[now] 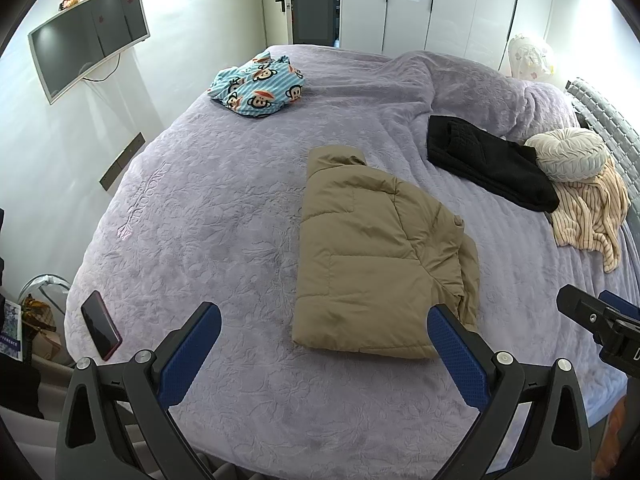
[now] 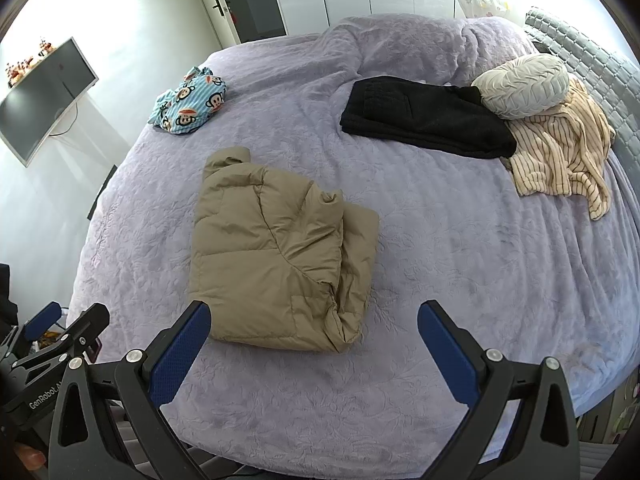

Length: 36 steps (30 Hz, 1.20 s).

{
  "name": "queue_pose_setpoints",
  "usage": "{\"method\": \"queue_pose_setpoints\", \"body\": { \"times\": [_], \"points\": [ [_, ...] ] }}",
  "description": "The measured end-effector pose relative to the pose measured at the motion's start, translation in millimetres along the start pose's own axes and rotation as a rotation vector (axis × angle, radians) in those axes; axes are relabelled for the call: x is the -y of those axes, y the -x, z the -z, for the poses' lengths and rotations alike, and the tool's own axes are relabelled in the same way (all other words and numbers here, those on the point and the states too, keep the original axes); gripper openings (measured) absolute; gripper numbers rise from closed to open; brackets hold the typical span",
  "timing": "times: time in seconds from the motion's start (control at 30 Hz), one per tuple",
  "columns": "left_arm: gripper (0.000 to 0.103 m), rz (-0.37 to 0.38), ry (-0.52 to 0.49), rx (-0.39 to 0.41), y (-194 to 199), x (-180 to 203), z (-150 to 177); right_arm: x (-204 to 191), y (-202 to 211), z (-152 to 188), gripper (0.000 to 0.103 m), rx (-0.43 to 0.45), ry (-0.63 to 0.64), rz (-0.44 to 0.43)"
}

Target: Fold large clothes

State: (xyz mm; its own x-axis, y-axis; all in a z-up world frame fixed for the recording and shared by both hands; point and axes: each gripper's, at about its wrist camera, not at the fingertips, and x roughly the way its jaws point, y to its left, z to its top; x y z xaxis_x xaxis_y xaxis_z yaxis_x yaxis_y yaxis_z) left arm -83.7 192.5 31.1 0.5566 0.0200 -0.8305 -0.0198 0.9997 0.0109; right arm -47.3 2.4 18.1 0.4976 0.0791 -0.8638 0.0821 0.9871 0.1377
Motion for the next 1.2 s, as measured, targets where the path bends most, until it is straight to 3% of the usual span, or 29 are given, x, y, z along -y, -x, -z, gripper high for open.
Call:
{"method": "queue_pose_setpoints", "body": {
  "times": [1.2],
  "points": [
    [0.103, -0.014, 0.006, 0.002, 2.6, -1.9, 2.7, -2.4, 3.9, 4.8, 0.103, -0.003, -0.005, 0.000]
  ]
}}
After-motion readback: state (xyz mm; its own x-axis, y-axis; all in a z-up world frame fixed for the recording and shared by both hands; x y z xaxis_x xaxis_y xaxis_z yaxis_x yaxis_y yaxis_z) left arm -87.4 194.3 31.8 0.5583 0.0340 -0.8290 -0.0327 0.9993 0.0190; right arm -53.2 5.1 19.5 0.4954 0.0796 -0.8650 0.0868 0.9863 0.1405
